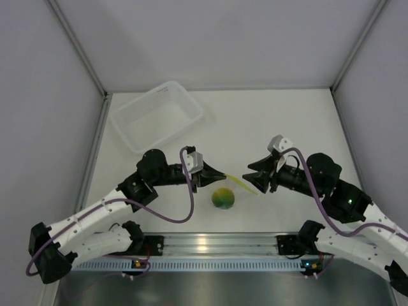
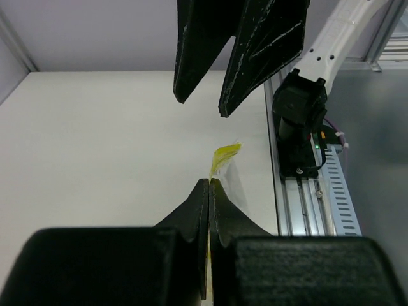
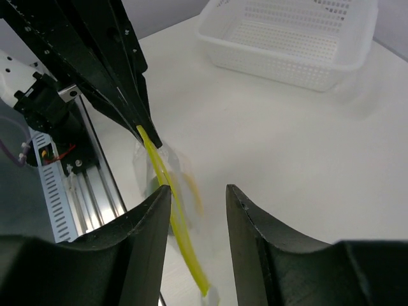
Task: Open the zip-top bag and remove the fake food
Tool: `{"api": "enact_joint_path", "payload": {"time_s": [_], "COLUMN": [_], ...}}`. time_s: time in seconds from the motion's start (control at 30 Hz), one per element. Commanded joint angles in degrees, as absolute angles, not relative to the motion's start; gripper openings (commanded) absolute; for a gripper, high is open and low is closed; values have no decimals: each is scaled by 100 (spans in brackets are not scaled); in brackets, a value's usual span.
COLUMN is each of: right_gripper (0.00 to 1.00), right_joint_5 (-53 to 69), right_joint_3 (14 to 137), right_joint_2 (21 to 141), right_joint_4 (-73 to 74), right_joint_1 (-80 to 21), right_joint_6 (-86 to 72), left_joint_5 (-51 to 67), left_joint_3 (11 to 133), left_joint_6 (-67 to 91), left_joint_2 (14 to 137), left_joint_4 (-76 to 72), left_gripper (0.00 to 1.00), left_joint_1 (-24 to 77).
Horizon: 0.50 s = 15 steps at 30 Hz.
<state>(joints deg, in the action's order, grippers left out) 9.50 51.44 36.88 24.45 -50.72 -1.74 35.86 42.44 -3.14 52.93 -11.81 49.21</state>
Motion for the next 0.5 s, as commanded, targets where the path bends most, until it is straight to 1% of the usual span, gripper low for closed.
{"api": "enact_joint_path", "payload": {"time_s": [0.0, 0.3, 0.47], "right_gripper": [41, 37, 36], "right_joint_5": [1309, 1854, 2029], "right_joint_3": [5309, 5072, 4992], "right_joint_2": [3718, 3858, 3815], "right_joint_4": [2224, 2171, 2110], "right_joint_1": [-5045, -5045, -5036], "right_joint_6": [-237, -229, -185], "left_joint_5": [4201, 5026, 5203], "left_joint_3": [4509, 4535, 4597], "left_joint_6": [-571, -615, -536], "left_joint_2": [5300, 5396, 5502], "left_joint_4": [-1283, -1292, -1292], "left_gripper": [0, 0, 0], "left_joint_1": [4869, 4615, 4483]}}
